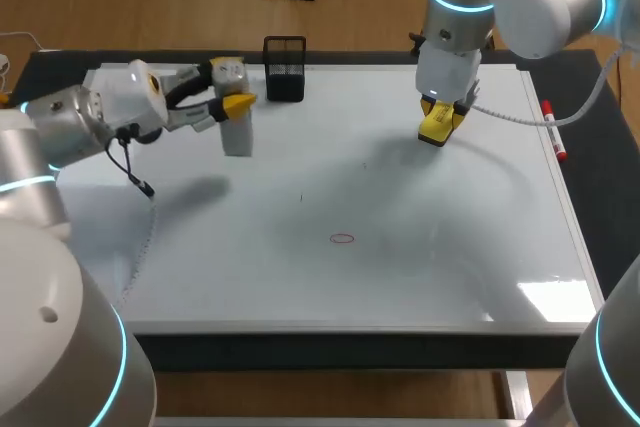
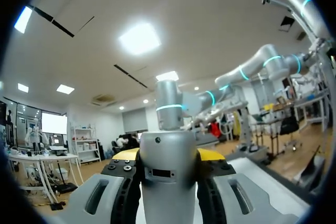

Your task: Pick up the inspection probe, press it on each red-marked spot on the whiteboard one by one, put down the probe, pick up the eraser, and wipe off all the red marks.

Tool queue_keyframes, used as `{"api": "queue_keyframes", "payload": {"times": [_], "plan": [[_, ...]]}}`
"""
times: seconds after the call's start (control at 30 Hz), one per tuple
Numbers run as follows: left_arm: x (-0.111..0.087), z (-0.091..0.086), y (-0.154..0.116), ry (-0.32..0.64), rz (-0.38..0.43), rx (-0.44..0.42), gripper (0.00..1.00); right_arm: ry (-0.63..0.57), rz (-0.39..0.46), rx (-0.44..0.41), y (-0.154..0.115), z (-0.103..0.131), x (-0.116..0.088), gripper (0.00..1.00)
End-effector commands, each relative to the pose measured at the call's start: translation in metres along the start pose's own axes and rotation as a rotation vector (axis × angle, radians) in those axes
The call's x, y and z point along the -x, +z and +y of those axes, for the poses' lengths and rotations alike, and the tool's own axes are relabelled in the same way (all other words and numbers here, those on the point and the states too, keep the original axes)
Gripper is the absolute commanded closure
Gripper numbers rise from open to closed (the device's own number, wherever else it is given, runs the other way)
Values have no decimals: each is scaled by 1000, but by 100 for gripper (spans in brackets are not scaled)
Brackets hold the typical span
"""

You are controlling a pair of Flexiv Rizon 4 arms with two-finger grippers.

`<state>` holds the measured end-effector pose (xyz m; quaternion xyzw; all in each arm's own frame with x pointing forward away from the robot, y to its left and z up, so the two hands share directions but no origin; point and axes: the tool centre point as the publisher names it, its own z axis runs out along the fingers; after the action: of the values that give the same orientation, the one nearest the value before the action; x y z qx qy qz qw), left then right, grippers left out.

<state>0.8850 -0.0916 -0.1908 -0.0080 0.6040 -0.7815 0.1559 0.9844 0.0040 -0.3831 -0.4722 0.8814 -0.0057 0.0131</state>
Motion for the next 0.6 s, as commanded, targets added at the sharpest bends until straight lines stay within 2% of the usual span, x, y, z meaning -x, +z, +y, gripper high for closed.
{"api": "queue_keyframes", "payload": {"times": [0.03,0.3,0.6], "plan": [[-25,1,11,-4,4,-25,100,-2,2,-2,-1,0,-1,100],[-73,3,40,-44,85,-54,100,-2,2,-2,-1,0,-1,100],[-117,26,66,-127,158,-93,100,-2,2,-2,-1,0,-1,100]]}}
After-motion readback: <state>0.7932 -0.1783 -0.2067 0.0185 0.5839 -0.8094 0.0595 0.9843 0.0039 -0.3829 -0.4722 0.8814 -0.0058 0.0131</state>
